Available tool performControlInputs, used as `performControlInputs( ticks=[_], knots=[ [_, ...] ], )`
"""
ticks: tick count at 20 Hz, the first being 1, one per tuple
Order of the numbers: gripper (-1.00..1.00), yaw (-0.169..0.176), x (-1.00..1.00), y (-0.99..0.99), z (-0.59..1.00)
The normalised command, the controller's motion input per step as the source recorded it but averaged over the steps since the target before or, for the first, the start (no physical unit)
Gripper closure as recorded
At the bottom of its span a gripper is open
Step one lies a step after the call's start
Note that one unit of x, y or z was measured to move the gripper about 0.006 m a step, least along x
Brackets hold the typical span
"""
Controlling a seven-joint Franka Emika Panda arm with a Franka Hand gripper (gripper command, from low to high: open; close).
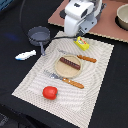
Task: Interact with the objects in diverse but meaningful ways.
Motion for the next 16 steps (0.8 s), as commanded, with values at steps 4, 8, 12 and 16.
performControlInputs(
  ticks=[4,8,12,16],
  knots=[
    [-1.00,0.000,-0.79,-0.54,0.06],
    [-1.00,0.000,-0.19,-0.56,0.12],
    [-1.00,0.002,0.50,-0.35,0.18],
    [-1.00,0.064,0.56,-0.22,-0.03]
  ],
)
